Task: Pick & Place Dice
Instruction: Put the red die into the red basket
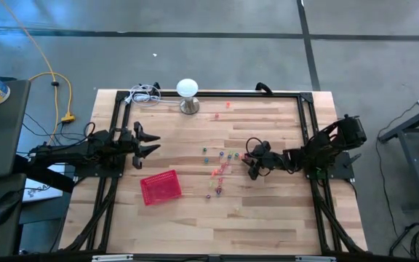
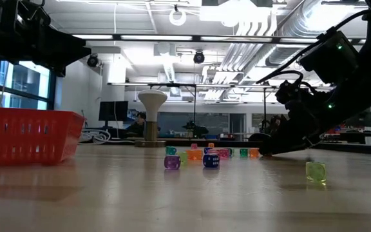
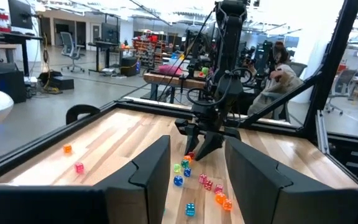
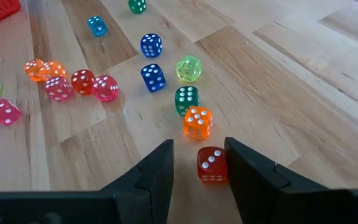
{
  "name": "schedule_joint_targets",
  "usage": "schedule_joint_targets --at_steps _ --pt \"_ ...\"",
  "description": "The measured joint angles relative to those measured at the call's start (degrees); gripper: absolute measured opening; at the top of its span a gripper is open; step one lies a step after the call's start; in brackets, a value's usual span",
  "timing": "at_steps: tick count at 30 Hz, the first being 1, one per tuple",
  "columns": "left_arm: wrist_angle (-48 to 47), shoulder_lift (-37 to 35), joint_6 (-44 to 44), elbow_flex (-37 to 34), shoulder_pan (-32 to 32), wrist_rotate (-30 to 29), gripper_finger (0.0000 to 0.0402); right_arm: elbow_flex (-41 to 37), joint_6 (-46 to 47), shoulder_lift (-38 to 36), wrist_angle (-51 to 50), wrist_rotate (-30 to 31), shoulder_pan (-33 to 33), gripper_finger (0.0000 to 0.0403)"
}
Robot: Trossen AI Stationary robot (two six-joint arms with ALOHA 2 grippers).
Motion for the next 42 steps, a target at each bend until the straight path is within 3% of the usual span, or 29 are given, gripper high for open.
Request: schedule_joint_targets --at_steps 8,17,24,29,34,39,42 --pt "-0.1 0.0 0.2 0.0 0.0 0.8 0.0149 -1.5 2.6 0.0 2.0 -0.2 -0.1 0.0101" --pt "-0.1 0.0 -0.4 0.0 0.0 0.8 0.0149 -1.8 1.7 0.0 2.3 0.3 -0.1 0.0041" --pt "-0.1 0.0 -1.6 0.0 0.0 0.8 0.0149 -1.8 0.5 0.0 2.3 0.7 -0.1 0.0047" --pt "-0.1 0.0 -1.7 0.0 0.0 0.9 0.0149 -1.8 -5.3 -0.6 1.3 0.8 -0.1 0.004" --pt "-0.1 0.0 -1.7 0.0 0.0 0.9 0.0149 -1.9 -14.0 -5.7 -1.7 0.9 -0.3 0.004" --pt "0.0 0.0 -1.7 0.0 0.0 0.9 0.0149 2.4 -22.4 -13.2 -5.4 -0.4 -2.6 0.0039" --pt "0.1 0.0 -1.7 0.0 0.0 0.9 0.0149 7.1 -26.4 -15.2 -6.4 -4.8 -4.6 0.0038"
